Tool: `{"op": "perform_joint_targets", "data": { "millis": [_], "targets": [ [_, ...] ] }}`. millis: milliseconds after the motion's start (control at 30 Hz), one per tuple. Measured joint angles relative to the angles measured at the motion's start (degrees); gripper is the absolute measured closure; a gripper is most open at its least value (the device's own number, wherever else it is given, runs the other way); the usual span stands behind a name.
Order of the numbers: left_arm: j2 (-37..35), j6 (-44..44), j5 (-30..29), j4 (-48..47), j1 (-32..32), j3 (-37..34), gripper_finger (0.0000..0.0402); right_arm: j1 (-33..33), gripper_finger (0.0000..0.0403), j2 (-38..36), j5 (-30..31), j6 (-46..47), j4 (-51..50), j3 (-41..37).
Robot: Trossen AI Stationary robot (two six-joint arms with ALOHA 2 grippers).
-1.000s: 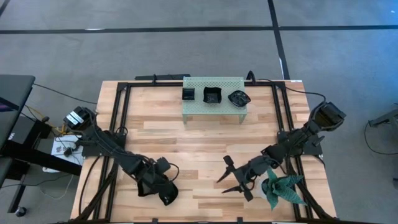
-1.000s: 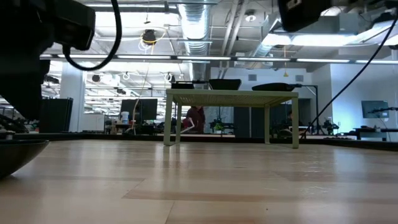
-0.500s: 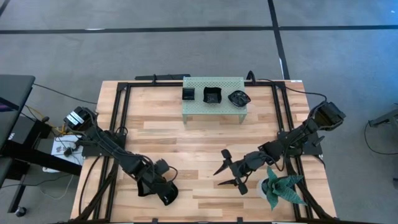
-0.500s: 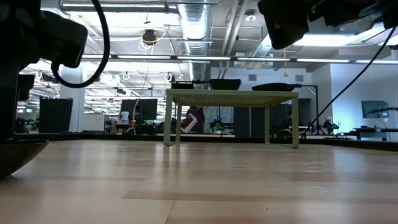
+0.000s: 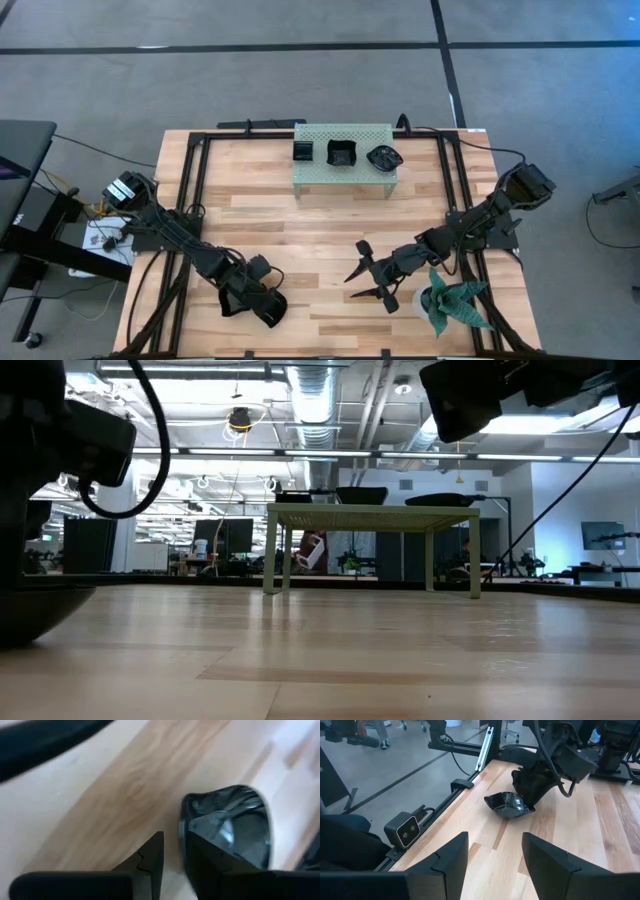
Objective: Pick & Place Mini shaped plates
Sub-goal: Stack the leaf shaped plate on top of the other leaf shaped plate on the shelf
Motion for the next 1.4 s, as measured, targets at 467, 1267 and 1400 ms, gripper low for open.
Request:
{"op": "perform_joint_targets", "data": {
  "millis": [467, 1267, 1400],
  "targets": [
    [4.2, 0.6, -0.5, 6.2, 0.0, 0.0, 0.034, 0.0, 0.0224, 0.0, 0.0, 0.0, 0.0, 0.0],
    [-3.0, 1.4, 13.7, 18.4, 20.3, 0.3, 0.0395, -1.2, 0.0199, 0.0, -1.1, -22.7, -0.7, 2.9],
    [-2.8, 0.2, 20.1, 18.7, 24.3, 0.3, 0.0394, -2.8, 0.0201, 0.0, -1.1, -27.4, -5.8, 6.7]
  ]
}}
